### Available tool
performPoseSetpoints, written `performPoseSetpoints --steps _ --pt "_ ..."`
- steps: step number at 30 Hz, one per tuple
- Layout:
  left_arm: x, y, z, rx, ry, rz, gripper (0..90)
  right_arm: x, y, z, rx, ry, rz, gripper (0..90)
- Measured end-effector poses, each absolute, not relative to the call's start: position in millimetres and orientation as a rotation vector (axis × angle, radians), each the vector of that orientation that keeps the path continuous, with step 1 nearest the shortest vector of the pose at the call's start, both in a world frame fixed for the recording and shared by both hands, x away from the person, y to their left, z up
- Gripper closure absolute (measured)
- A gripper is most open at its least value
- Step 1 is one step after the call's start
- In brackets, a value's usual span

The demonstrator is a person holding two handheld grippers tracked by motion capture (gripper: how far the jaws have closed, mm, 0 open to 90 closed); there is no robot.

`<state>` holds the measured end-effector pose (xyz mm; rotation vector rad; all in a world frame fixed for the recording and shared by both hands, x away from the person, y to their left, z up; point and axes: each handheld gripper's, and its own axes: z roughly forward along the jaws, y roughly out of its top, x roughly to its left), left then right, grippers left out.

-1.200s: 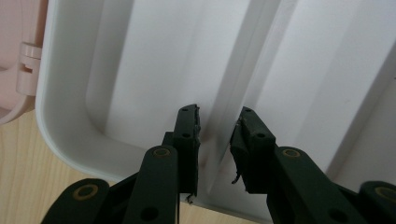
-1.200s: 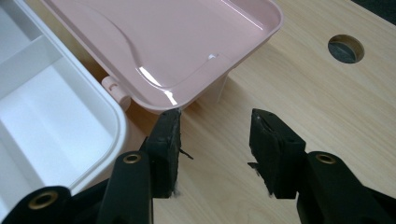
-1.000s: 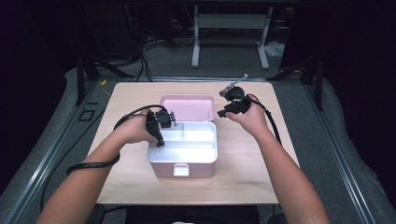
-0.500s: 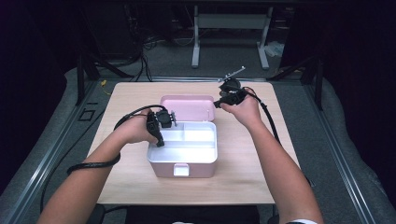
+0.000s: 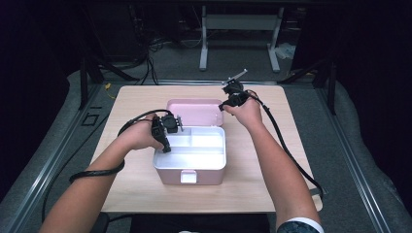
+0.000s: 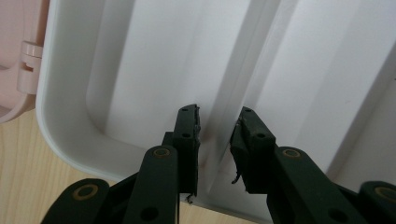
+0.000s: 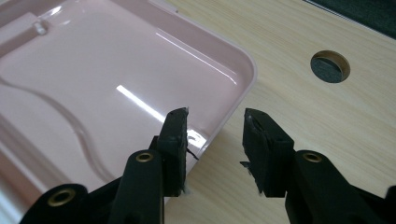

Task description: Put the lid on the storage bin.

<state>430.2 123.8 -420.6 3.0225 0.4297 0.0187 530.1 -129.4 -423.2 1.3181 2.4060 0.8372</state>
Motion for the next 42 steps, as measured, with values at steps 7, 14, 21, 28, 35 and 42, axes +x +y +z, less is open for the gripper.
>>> performPoseSetpoints --steps 7,14,21,28,35,42 --pt "430 124 -421 3.023 0.429 0.018 72.0 541 -128 -434 1.37 2.389 0.849 61.7" --pt "430 124 -421 3.021 0.431 0.017 72.3 545 -126 -441 1.41 2.394 0.844 64.2" --pt "430 123 -421 3.022 0.431 0.018 72.8 549 -124 -447 1.457 2.381 0.835 66.7" --pt "430 123 -421 3.028 0.424 0.017 72.8 551 -122 -453 1.482 2.381 0.818 68.7" --pt "430 123 -420 3.03 0.428 0.019 72.9 554 -121 -457 1.51 2.376 0.812 69.5" --pt "430 124 -421 3.018 0.427 0.019 73.0 558 -120 -462 1.542 2.38 0.812 69.7"
